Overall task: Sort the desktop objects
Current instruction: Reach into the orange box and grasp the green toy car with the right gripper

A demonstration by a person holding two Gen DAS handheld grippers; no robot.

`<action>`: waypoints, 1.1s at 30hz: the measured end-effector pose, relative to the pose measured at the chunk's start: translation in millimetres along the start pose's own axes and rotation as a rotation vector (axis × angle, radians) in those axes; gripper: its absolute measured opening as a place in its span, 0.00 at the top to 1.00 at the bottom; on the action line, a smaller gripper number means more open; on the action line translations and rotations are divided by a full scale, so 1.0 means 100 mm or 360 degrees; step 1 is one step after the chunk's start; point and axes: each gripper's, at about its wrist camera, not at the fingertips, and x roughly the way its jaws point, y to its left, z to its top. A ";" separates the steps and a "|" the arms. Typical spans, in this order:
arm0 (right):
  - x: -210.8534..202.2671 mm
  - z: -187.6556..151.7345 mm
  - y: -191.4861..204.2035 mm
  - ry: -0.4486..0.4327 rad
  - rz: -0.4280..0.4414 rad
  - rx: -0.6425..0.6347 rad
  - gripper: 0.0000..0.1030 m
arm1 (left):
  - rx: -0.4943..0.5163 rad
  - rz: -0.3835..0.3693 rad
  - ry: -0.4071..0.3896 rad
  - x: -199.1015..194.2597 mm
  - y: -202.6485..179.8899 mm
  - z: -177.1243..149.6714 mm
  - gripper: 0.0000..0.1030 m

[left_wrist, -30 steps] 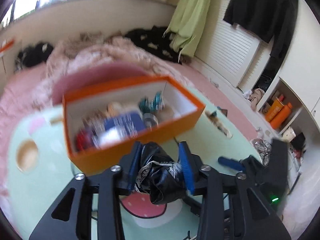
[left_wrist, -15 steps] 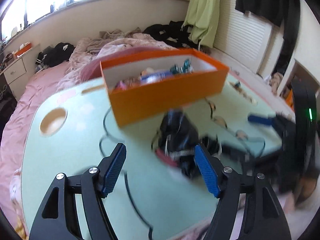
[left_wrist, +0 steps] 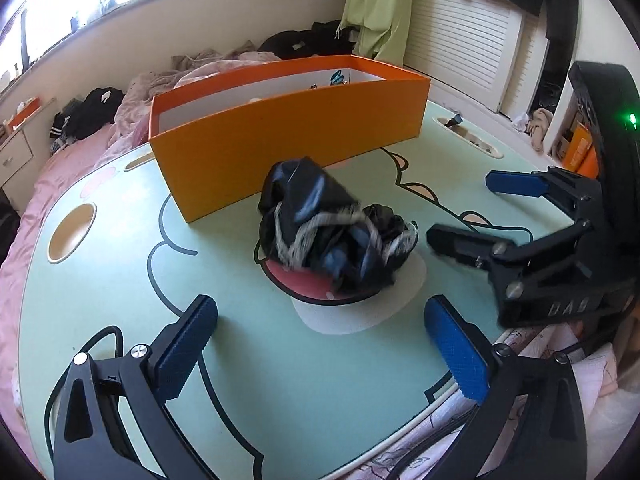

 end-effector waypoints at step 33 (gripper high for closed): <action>0.96 1.67 -0.02 0.0378 0.0200 -0.0194 0.79 | -0.0007 0.0006 -0.0005 -0.01 -0.05 -0.03 0.00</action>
